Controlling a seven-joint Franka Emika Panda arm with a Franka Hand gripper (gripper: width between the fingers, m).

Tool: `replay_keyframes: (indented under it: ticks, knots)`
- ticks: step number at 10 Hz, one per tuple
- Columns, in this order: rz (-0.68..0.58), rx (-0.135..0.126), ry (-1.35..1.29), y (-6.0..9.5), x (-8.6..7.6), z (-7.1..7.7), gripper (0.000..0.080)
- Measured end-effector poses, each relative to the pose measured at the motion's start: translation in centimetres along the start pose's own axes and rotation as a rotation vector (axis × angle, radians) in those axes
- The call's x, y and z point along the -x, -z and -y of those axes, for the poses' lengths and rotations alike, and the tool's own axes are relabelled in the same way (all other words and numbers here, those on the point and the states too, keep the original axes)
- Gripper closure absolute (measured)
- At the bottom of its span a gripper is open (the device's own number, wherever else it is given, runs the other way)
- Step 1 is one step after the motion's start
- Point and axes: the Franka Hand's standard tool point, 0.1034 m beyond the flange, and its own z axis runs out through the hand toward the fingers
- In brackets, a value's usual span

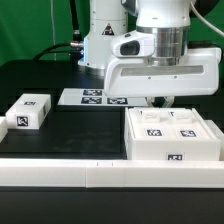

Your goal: Assemble cabinet

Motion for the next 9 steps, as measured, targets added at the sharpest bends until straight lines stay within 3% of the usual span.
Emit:
replay_keyframes:
  ticks: [3,5,6,7,8,9]
  knots:
    - [0.008,0.0,0.003,-0.2,0.3,-0.1,0.0798]
    - [0.008,0.0,0.003,-0.2,0.3,-0.1,0.0541]
    - [0.008,0.001,0.003,-0.2,0.3,-0.1,0.0356]
    - [0.013,0.003,0.004,-0.3,0.2,-0.1,0.0221]
    - [0.011,0.005,-0.001,-0.6,0.1,-0.4,0.0221]
    - [0.009,0.006,-0.002,-1.1,0.1,-0.7,0.0058]
